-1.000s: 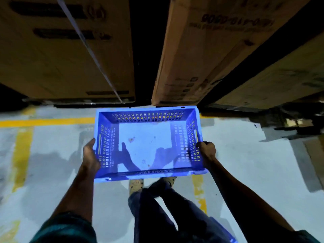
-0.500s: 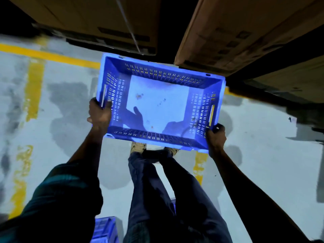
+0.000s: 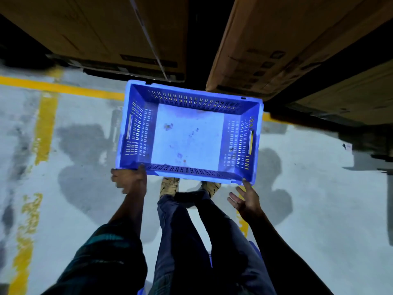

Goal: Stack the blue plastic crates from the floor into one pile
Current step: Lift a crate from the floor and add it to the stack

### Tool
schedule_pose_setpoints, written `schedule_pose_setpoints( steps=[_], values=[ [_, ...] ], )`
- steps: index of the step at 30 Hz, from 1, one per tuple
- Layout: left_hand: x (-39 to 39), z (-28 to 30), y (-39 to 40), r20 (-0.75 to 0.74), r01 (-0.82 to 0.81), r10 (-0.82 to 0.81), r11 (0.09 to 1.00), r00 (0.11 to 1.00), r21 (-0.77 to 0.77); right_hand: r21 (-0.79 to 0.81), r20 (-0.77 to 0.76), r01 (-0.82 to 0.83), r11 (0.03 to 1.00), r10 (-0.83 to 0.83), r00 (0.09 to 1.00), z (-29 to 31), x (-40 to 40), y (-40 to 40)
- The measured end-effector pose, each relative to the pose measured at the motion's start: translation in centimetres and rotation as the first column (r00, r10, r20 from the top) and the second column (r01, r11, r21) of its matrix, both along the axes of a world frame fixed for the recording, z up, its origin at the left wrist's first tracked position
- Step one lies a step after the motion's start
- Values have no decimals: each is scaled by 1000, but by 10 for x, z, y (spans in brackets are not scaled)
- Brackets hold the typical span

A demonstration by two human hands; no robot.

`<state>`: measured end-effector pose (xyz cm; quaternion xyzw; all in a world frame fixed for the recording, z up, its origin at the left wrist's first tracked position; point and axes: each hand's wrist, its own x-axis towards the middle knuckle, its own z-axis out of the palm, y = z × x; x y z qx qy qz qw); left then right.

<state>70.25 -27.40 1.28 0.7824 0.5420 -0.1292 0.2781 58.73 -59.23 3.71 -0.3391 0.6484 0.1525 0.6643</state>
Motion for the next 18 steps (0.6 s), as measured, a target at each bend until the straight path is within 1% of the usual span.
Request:
schedule_pose_setpoints(
  steps=[1,2,4,5,6,7,8,9,11,12,14,15,16,17,18],
  values=[
    [-4,0,-6,101,-70,82,991,992,-116,48,23,41,998,-42,999,0,2,2],
    [-8,1,-12,211,-87,130,976,969,-200,73,51,78,994,-82,995,1,7,4],
    [-14,7,-20,352,-30,121,967,928,-252,77,124,147,986,-156,980,5,19,6],
    [-15,10,-21,377,7,92,967,922,-253,74,146,184,980,-193,970,7,25,6],
    [-14,11,-21,374,28,72,967,924,-255,72,143,223,972,-231,962,11,32,6],
    [-13,12,-18,335,9,86,963,938,-271,75,134,257,963,-266,955,13,36,6],
    [-12,13,-14,291,-40,138,947,947,-319,64,135,276,959,-282,950,16,38,5],
    [-11,14,-10,255,-92,200,920,946,-380,56,154,278,959,-283,947,16,39,3],
    [-8,18,-4,259,-115,275,858,926,-501,64,172,278,958,-285,943,17,37,-1],
    [-4,20,-1,269,-138,332,822,904,-552,83,176,290,953,-300,937,18,33,-2],
    [3,27,4,232,-220,450,746,862,-628,123,204,337,933,-356,912,20,29,-4],
    [7,33,8,213,-234,482,707,850,-667,130,216,368,921,-388,896,20,27,-2],
    [8,34,12,213,-208,480,679,851,-704,125,222,383,915,-402,889,22,26,-1],
    [7,38,17,215,-144,426,666,879,-732,129,229,399,908,-418,879,20,24,0],
    [4,33,23,246,-69,343,696,907,-715,139,241,417,898,-439,865,23,22,3]
  ],
)
